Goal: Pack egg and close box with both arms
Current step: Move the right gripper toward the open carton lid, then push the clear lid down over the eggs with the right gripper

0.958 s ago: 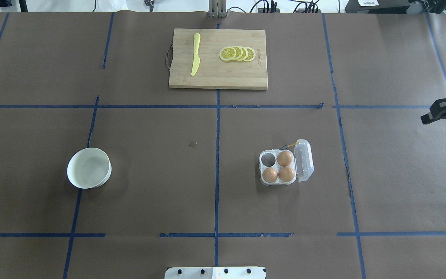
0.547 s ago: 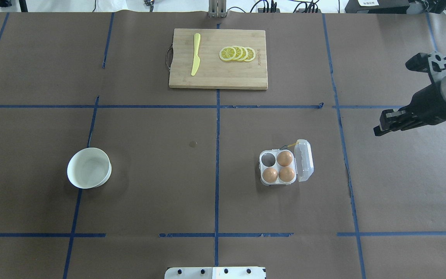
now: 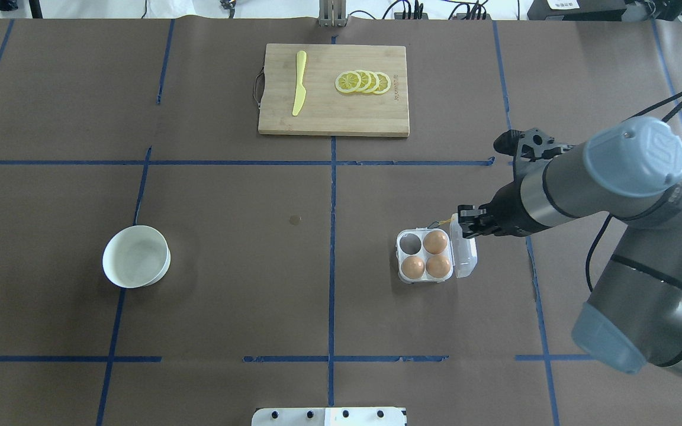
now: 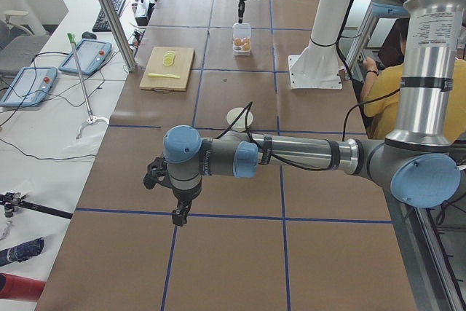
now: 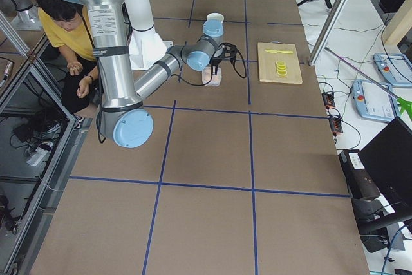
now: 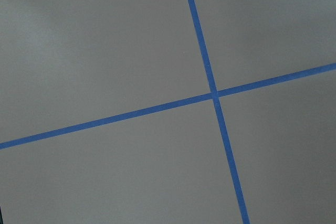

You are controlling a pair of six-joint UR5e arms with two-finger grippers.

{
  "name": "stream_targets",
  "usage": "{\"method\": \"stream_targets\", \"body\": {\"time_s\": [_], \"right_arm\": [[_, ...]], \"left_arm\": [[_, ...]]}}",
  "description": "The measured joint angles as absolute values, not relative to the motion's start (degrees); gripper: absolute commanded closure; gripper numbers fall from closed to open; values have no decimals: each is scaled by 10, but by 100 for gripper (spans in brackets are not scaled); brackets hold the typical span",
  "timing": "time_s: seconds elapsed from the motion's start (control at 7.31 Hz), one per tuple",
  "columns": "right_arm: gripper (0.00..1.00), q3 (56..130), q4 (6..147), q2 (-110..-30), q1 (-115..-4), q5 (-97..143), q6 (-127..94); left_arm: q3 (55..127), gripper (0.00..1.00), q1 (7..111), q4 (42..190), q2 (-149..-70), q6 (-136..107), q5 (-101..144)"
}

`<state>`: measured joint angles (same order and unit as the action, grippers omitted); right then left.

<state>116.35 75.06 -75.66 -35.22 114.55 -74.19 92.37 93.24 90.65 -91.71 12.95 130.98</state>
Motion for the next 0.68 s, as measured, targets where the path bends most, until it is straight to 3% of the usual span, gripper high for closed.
{"method": "stream_targets", "body": {"time_s": [0.68], "right_arm": [[100,1172,757,-695,-319,1105,-810]], "left_arm": [[927,0,933,906,-916,129,1308]]}}
